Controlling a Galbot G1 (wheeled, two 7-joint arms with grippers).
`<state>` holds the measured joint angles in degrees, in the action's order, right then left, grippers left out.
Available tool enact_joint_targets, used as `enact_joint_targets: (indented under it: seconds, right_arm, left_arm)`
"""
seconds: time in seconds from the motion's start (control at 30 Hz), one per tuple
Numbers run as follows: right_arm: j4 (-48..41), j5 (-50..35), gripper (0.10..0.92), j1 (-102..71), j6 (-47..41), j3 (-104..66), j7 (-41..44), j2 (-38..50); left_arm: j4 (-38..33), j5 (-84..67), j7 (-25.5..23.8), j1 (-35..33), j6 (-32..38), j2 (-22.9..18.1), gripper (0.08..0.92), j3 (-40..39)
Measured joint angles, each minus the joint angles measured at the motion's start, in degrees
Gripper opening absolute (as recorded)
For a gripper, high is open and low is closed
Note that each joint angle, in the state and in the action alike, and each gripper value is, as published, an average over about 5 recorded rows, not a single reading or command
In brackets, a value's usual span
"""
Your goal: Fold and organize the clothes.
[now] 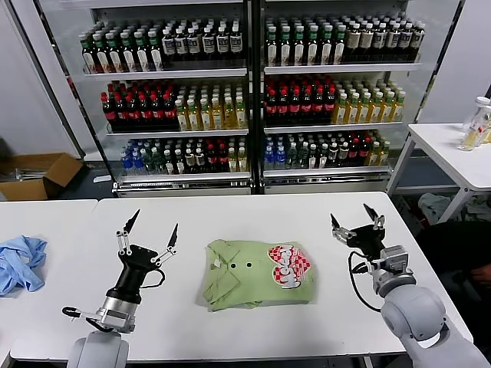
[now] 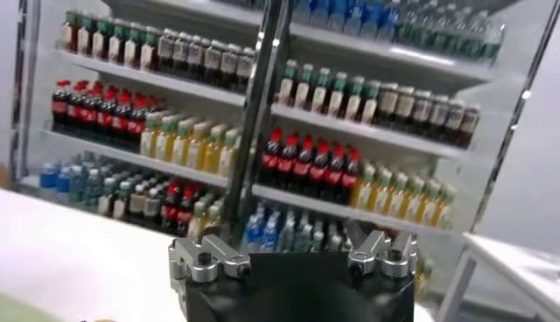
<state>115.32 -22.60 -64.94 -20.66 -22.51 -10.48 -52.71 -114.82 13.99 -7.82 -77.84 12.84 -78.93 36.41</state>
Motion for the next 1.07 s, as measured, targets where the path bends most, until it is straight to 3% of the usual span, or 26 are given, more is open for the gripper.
enact_joint_targets:
  seconds: [0.63,1.07]
  right_arm:
    - [-5.6,6.4,0.823,1.3,6.3,-0.4,2.8,-1.1]
    - [-8.1,9.9,0.823,1.1,9.3,-0.6,3.4,-1.5]
  left_arm:
    - [1.0,-10.8,0.2,2.3,-9.7,1.3,0.823,2.4]
    - [2.1,-14.7,-0.9,3.6,-12.3,0.7,0.823,3.8]
